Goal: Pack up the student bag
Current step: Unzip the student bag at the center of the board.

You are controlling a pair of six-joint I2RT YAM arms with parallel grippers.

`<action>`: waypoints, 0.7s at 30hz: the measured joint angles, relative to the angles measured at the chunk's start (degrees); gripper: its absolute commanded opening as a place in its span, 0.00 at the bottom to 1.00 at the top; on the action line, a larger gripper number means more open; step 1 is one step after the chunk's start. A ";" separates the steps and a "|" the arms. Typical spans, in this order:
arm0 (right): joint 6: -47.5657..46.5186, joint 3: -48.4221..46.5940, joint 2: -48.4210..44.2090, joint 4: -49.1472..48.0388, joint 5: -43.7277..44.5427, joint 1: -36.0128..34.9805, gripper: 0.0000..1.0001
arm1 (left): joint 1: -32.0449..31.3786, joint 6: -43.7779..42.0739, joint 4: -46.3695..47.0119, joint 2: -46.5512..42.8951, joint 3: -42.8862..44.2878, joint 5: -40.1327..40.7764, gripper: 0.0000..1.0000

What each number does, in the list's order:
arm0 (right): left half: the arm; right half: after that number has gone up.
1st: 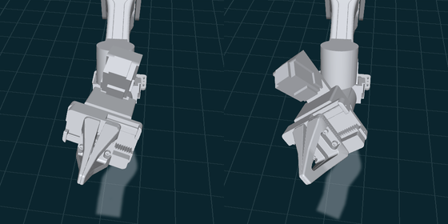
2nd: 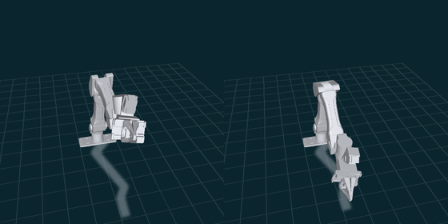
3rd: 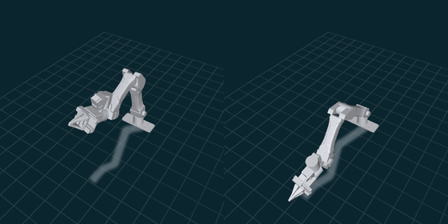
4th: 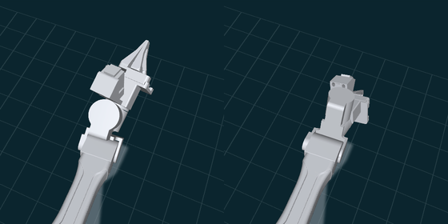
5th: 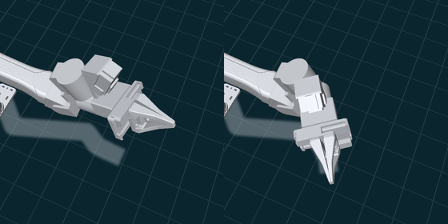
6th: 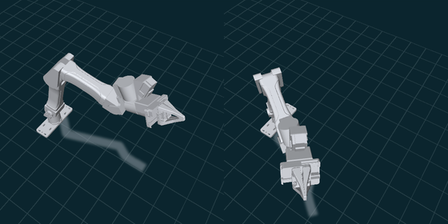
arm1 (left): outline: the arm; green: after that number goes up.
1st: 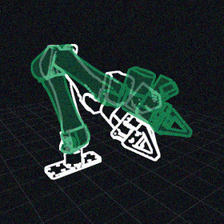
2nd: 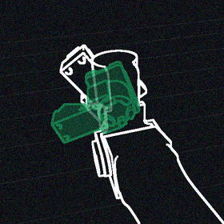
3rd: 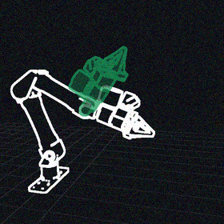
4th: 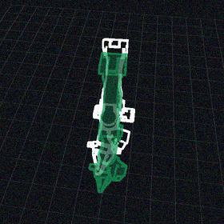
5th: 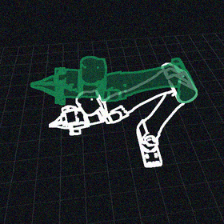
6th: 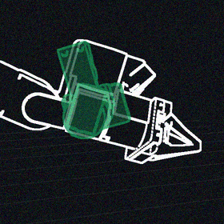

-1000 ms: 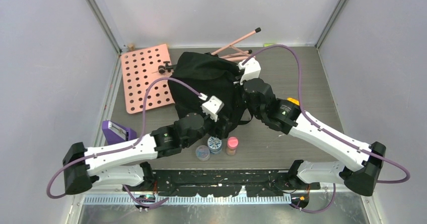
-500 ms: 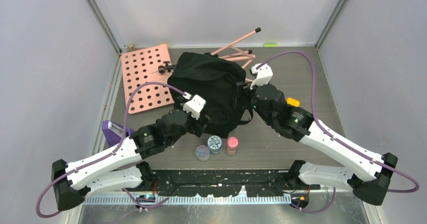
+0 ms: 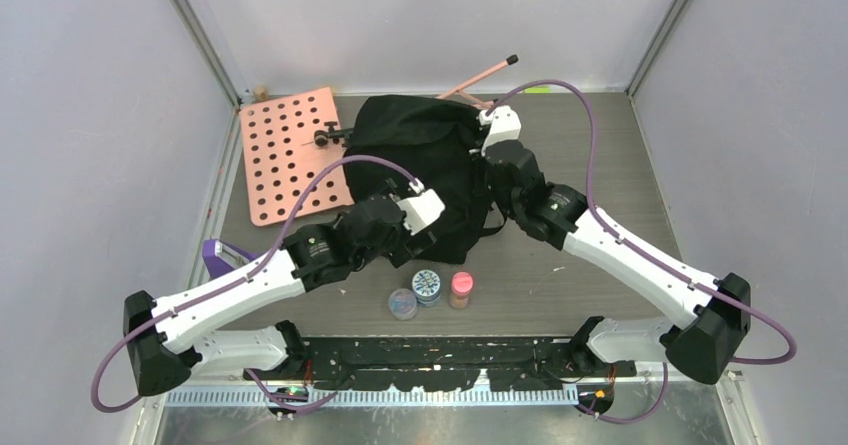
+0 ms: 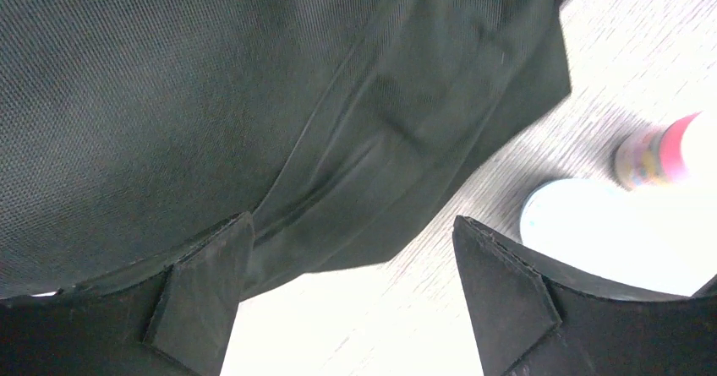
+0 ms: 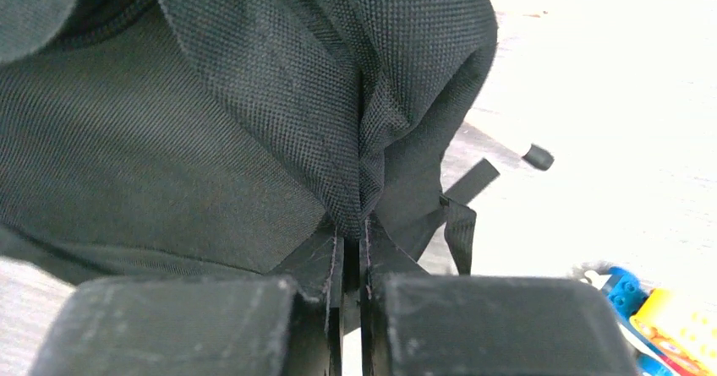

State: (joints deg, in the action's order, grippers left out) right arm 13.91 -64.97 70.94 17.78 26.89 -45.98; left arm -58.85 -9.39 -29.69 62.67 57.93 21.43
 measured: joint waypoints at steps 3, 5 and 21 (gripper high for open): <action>-1.22 -1.11 1.25 -0.22 -1.75 3.69 0.00 | 0.00 -4.00 1.07 0.11 -1.38 0.22 0.92; -1.77 -1.86 2.23 -0.68 -3.52 6.08 0.00 | 0.00 -6.47 3.08 0.11 -3.43 0.42 0.94; -1.14 -1.60 2.34 -2.36 -9.70 9.68 0.00 | -1.57 -16.70 21.97 7.48 -9.64 5.42 0.79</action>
State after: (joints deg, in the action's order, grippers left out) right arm 12.78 -66.57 73.28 15.42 17.19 -36.29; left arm -60.42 -26.09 -7.73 70.15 48.29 26.85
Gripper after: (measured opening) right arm 0.086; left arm 0.944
